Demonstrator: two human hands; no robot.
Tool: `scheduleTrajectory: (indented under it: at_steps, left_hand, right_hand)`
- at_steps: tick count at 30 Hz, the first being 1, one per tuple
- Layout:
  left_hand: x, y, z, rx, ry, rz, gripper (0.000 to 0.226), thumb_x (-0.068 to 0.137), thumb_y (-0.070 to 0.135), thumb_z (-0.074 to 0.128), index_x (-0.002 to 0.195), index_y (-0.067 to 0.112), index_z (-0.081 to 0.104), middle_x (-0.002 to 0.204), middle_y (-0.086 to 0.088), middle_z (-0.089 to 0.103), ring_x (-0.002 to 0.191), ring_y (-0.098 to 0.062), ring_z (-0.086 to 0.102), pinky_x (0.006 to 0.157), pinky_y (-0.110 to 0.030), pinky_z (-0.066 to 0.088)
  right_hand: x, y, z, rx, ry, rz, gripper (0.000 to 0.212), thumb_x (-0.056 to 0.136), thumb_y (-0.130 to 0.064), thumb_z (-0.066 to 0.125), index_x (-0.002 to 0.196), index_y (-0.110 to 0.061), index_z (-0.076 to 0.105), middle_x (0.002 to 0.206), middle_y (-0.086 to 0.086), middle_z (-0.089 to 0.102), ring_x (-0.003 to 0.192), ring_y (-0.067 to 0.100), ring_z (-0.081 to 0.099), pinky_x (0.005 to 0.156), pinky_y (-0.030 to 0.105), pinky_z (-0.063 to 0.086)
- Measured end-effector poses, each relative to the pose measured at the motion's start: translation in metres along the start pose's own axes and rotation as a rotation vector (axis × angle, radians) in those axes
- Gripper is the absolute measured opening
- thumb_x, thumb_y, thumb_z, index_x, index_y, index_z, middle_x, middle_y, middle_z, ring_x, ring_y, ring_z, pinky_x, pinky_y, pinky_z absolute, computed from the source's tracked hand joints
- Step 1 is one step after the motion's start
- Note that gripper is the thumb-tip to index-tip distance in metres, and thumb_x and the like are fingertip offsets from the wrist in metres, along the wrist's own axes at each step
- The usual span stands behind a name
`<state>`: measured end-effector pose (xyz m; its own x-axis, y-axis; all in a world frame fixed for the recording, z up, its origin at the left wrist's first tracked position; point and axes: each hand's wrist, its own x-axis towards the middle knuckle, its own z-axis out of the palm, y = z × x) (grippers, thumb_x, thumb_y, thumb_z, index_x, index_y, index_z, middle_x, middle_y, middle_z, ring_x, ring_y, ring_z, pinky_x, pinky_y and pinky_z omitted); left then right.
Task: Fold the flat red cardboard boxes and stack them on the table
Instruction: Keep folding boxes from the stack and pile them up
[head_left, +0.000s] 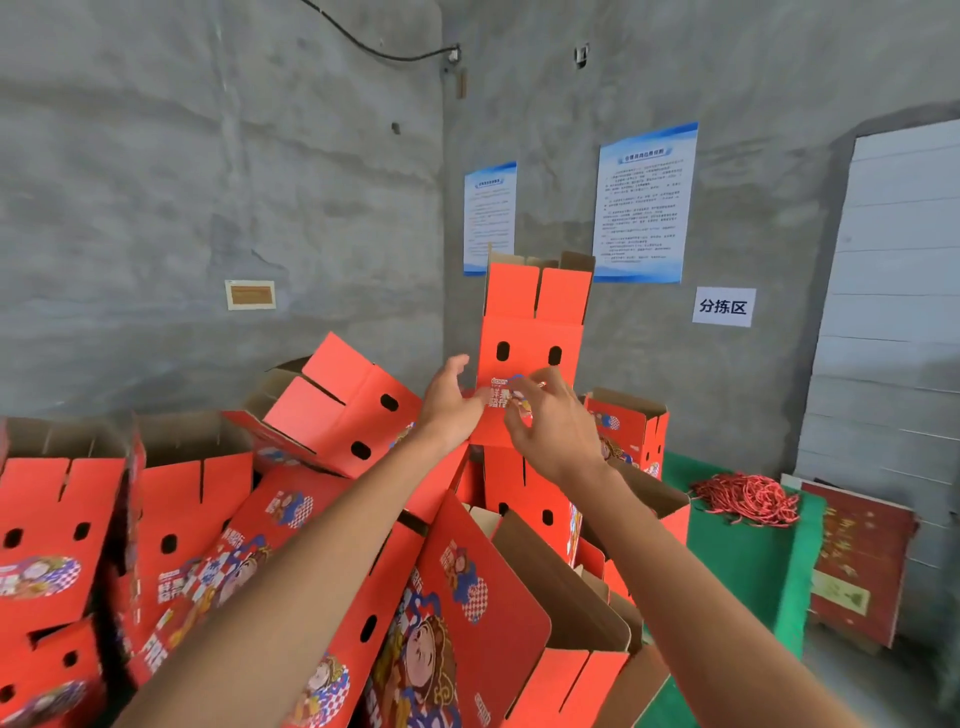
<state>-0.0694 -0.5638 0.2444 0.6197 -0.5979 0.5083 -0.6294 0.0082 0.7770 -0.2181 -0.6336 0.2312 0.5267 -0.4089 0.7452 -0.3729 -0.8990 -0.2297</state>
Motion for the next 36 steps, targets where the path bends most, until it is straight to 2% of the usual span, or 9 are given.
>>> scheduleTrajectory:
  at_steps: [4, 12, 17, 21, 23, 28, 30, 32, 36]
  left_hand:
    - [-0.056, -0.001, -0.051, -0.177, 0.016, 0.034, 0.041, 0.099, 0.012, 0.064, 0.139, 0.019, 0.059, 0.134, -0.003, 0.066, 0.092, -0.006, 0.064, 0.079, -0.030, 0.053]
    - [-0.217, -0.083, -0.192, -0.150, 0.158, 0.075, 0.023, 0.097, 0.023, 0.061, 0.116, 0.032, 0.071, 0.117, 0.007, 0.074, 0.097, -0.010, 0.069, 0.076, -0.025, 0.054]
    - [-0.333, -0.178, -0.276, 0.054, 0.250, -0.175, 0.023, 0.100, 0.029, 0.062, 0.110, 0.049, 0.068, 0.115, 0.021, 0.072, 0.109, -0.002, 0.068, 0.095, -0.021, 0.053]
    - [-0.433, -0.252, -0.339, 0.061, 0.325, -0.475, 0.009, 0.098, 0.025, 0.071, 0.107, 0.026, 0.070, 0.107, 0.001, 0.074, 0.102, -0.025, 0.070, 0.090, -0.049, 0.057]
    - [-0.475, -0.282, -0.366, 0.108, 0.335, -0.613, 0.006, 0.102, 0.026, 0.066, 0.107, 0.029, 0.068, 0.108, -0.001, 0.074, 0.093, -0.024, 0.068, 0.079, -0.037, 0.058]
    - [-0.547, -0.344, -0.419, 0.334, 0.324, -1.000, 0.028, 0.108, 0.033, 0.051, 0.128, 0.016, 0.062, 0.112, -0.008, 0.072, 0.068, -0.016, 0.063, 0.057, -0.030, 0.054]
    - [-0.566, -0.360, -0.438, 0.475, 0.324, -1.119, 0.028, 0.105, 0.038, 0.054, 0.121, 0.016, 0.062, 0.124, -0.017, 0.068, 0.095, -0.028, 0.068, 0.080, -0.042, 0.059]
    - [-0.583, -0.381, -0.455, 0.753, 0.299, -1.205, 0.060, 0.098, 0.052, 0.059, 0.140, 0.011, 0.050, 0.147, -0.017, 0.050, 0.135, -0.034, 0.047, 0.112, -0.051, 0.042]
    - [-0.595, -0.399, -0.475, 0.802, 0.284, -1.211, 0.115, 0.081, 0.085, 0.057, 0.153, 0.000, 0.028, 0.155, -0.019, 0.038, 0.145, -0.038, 0.033, 0.116, -0.053, 0.034]
  right_hand:
    - [-0.031, -0.061, 0.004, 0.461, 0.097, 0.006, 0.030, 0.100, -0.024, 0.064, 0.129, -0.016, 0.067, 0.123, 0.002, 0.061, 0.111, 0.018, 0.062, 0.090, 0.041, 0.053]
    - [-0.158, -0.228, 0.066, 1.043, 0.008, -0.036, 0.026, 0.099, -0.015, 0.063, 0.122, -0.028, 0.067, 0.116, -0.013, 0.069, 0.108, 0.013, 0.069, 0.093, 0.033, 0.055]
    - [-0.247, -0.314, 0.156, 1.071, -0.430, 0.057, 0.029, 0.104, -0.020, 0.059, 0.132, -0.019, 0.065, 0.125, -0.007, 0.069, 0.115, 0.010, 0.066, 0.100, 0.032, 0.053]
    - [-0.320, -0.377, 0.219, 0.910, -0.980, 0.078, 0.042, 0.105, -0.019, 0.058, 0.147, -0.017, 0.054, 0.143, 0.002, 0.059, 0.130, 0.016, 0.058, 0.107, 0.028, 0.047]
    - [-0.354, -0.398, 0.243, 0.857, -1.109, 0.111, 0.047, 0.105, -0.021, 0.059, 0.151, -0.015, 0.050, 0.149, 0.003, 0.055, 0.134, 0.015, 0.053, 0.106, 0.022, 0.044]
    - [-0.406, -0.421, 0.299, 0.597, -1.161, 0.108, 0.038, 0.104, -0.020, 0.055, 0.141, -0.010, 0.057, 0.141, 0.009, 0.058, 0.128, 0.023, 0.058, 0.104, 0.032, 0.047]
    - [-0.415, -0.421, 0.319, 0.447, -1.140, 0.075, 0.028, 0.101, -0.023, 0.056, 0.127, -0.014, 0.060, 0.128, 0.008, 0.057, 0.120, 0.026, 0.058, 0.093, 0.037, 0.051]
    - [-0.421, -0.417, 0.338, 0.293, -1.102, 0.059, 0.041, 0.100, -0.035, 0.061, 0.135, -0.015, 0.053, 0.137, 0.007, 0.049, 0.128, 0.026, 0.049, 0.103, 0.042, 0.049]
    - [-0.422, -0.413, 0.360, 0.303, -1.100, 0.202, 0.082, 0.092, -0.050, 0.069, 0.153, -0.009, 0.033, 0.147, 0.012, 0.041, 0.136, 0.032, 0.043, 0.113, 0.052, 0.043]
